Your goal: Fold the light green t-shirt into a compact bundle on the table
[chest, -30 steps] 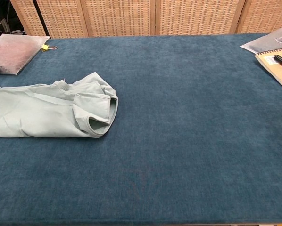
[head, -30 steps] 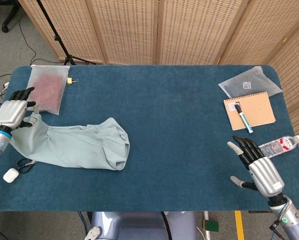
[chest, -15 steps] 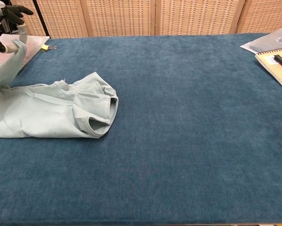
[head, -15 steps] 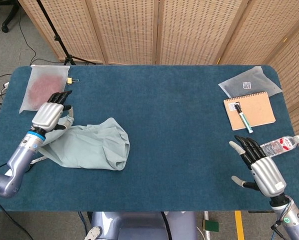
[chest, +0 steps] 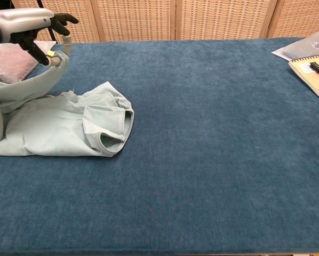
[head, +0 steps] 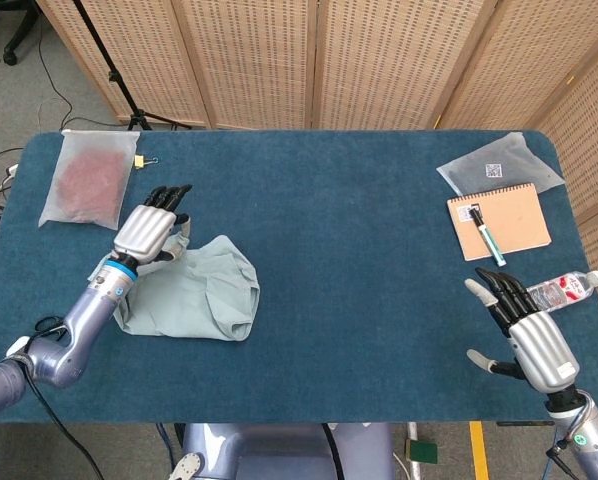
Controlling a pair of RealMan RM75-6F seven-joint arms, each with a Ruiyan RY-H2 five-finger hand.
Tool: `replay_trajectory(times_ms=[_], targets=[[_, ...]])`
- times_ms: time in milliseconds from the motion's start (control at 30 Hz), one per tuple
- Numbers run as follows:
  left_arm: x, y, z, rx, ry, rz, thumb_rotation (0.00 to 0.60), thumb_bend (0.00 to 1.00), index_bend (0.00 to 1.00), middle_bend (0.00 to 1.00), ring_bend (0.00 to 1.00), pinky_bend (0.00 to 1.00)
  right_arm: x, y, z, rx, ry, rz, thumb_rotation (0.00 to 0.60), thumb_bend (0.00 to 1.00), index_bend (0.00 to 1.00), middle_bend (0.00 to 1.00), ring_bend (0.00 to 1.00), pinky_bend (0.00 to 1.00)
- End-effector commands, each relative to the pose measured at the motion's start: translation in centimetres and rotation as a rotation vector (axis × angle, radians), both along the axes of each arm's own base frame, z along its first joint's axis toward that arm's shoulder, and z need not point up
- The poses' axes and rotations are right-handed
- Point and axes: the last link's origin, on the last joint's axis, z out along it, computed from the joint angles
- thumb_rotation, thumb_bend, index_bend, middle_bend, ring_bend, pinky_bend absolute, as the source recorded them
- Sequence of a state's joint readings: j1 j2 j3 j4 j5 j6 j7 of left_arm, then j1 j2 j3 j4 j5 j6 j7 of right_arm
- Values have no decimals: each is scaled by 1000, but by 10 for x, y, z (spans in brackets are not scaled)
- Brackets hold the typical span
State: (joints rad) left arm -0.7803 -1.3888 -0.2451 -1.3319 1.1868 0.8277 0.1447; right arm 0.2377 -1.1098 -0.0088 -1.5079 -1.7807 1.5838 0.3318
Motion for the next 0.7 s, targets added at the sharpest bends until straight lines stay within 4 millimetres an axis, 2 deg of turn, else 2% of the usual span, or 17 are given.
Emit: replay_trajectory(times_ms=[33,300,700], targets=[[13,1,-13,-10,10,-19,600,595,813,0,0,0,0,0,0,1,-2,0,600,79,0,0,0,55],[31,-2,-44,-40,33,-47,600,594,813,0,0,0,0,0,2,3,-8,0,600,80,0,0,0,55],[39,-5,-77,-46,55,-52,600,567,813,0,0,0,-1,0,5,4,-22,1,600,93,0,0,0,55]])
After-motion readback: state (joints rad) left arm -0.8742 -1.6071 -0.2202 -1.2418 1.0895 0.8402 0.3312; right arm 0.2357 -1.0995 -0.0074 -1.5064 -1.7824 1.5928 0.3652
